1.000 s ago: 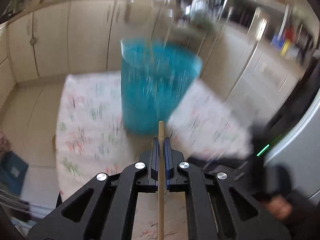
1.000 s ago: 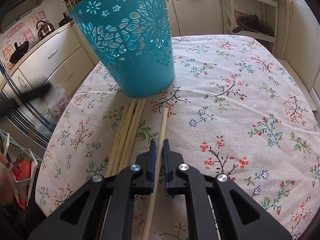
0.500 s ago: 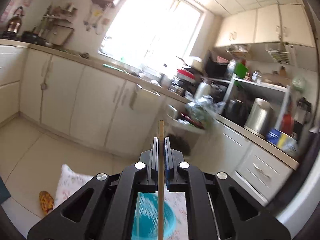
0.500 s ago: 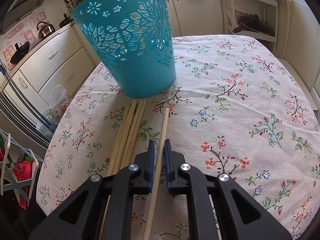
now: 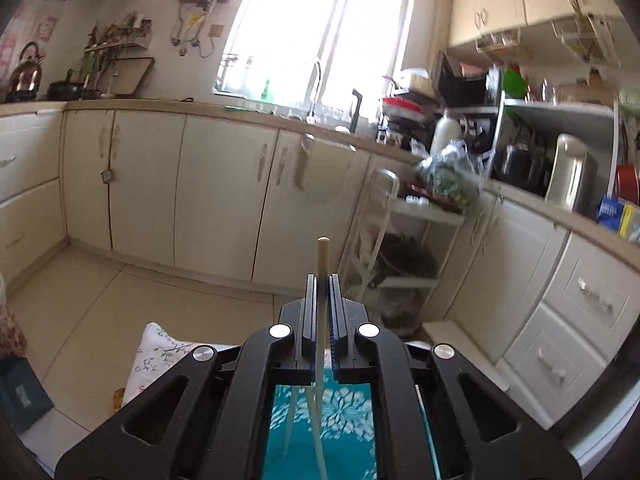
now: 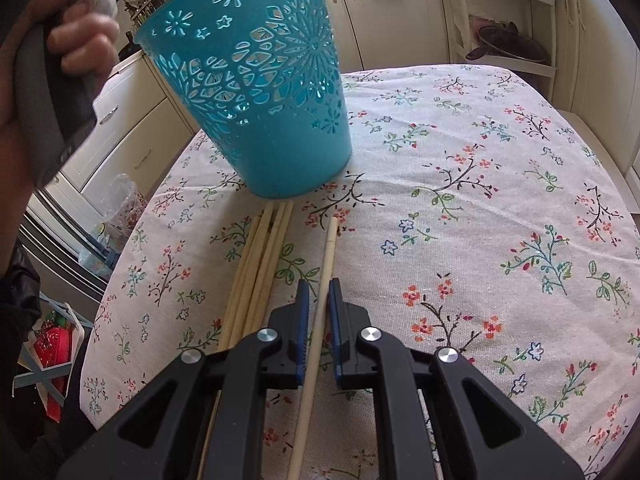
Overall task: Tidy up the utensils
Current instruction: 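Lift the stick over the teal basket and open the left tool, then grasp a wooden stick with the right tool and lift it over the basket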
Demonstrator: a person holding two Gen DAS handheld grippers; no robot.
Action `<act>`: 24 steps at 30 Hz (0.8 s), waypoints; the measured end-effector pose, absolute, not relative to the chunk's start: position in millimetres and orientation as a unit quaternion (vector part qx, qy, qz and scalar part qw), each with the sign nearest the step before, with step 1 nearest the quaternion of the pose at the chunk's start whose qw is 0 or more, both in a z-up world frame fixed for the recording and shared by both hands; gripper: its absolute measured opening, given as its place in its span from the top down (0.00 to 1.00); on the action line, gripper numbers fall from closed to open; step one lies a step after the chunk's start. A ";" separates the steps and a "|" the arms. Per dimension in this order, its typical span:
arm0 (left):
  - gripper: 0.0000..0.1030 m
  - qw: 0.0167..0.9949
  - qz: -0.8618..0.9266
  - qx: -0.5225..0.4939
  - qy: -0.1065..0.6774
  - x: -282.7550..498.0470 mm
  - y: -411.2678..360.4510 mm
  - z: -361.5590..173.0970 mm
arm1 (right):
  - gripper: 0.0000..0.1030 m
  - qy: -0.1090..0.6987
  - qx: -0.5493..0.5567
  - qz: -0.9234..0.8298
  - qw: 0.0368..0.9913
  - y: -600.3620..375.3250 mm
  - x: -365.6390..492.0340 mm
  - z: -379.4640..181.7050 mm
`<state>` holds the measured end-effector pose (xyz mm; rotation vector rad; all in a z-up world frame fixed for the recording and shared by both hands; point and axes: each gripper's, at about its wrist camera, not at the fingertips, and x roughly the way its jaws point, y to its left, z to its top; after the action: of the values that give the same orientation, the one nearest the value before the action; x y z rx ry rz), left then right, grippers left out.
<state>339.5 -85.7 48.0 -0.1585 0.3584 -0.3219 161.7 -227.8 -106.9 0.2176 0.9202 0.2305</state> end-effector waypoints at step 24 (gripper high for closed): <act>0.16 0.923 -0.070 -0.076 0.371 244.2 7.0 -100.9 | 0.94 0.443 0.026 0.088 0.892 -212.1 153.1 -103.9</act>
<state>244.2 7.0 -100.9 -0.1551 0.7612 -0.1430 153.1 -212.1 -103.9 0.0544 0.9189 0.1823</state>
